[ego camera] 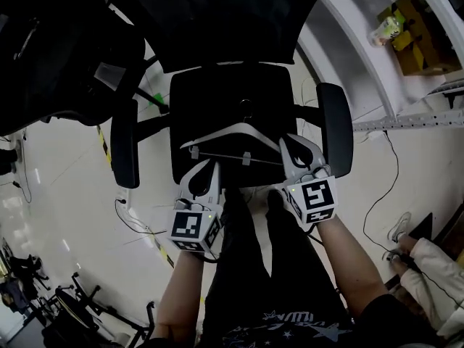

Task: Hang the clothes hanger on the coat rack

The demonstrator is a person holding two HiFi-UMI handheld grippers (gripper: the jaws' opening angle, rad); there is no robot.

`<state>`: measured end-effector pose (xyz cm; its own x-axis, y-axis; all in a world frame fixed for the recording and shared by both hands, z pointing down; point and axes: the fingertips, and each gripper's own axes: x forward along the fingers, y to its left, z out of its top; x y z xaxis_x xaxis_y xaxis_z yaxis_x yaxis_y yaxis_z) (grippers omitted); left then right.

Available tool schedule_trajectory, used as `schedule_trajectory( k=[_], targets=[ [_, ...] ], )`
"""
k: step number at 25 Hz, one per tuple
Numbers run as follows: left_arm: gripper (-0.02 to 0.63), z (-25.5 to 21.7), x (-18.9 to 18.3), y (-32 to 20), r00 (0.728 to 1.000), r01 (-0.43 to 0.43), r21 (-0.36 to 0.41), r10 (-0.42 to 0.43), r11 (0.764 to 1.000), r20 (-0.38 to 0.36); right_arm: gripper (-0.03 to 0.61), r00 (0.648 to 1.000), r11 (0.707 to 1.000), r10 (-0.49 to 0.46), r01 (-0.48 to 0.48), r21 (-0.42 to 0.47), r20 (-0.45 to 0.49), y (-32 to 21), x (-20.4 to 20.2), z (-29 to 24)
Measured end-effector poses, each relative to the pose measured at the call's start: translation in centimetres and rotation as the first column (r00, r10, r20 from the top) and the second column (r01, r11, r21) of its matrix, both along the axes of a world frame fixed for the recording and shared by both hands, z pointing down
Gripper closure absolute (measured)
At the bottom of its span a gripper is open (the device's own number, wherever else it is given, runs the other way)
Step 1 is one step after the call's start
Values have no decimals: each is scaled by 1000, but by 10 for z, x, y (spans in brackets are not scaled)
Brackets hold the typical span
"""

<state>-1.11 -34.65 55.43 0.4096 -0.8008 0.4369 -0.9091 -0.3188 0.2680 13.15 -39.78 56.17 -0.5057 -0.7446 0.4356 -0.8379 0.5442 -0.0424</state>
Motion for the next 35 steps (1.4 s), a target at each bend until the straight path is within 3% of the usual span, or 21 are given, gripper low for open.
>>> schedule_trajectory(
  k=[4, 15, 21, 26, 35],
  targets=[
    [609, 37, 7, -2, 999, -41, -35, 41, 999, 4, 572, 1000, 999, 7, -8, -48, -18, -4, -1, 33],
    [609, 101, 8, -22, 999, -45, -116, 46, 992, 9, 569, 999, 984, -1, -5, -176, -33, -9, -15, 110],
    [609, 128, 5, -21, 998, -55, -161, 58, 985, 17, 519, 997, 972, -57, 45, -229, -46, -11, -28, 136],
    [609, 145, 3, -26, 997, -65, -171, 71, 983, 32, 419, 982, 940, -157, 117, -321, -103, -2, -30, 177],
    [609, 169, 10, -24, 997, -72, -219, 77, 973, 12, 347, 939, 880, -279, 165, -445, -203, 15, -20, 231]
  ],
)
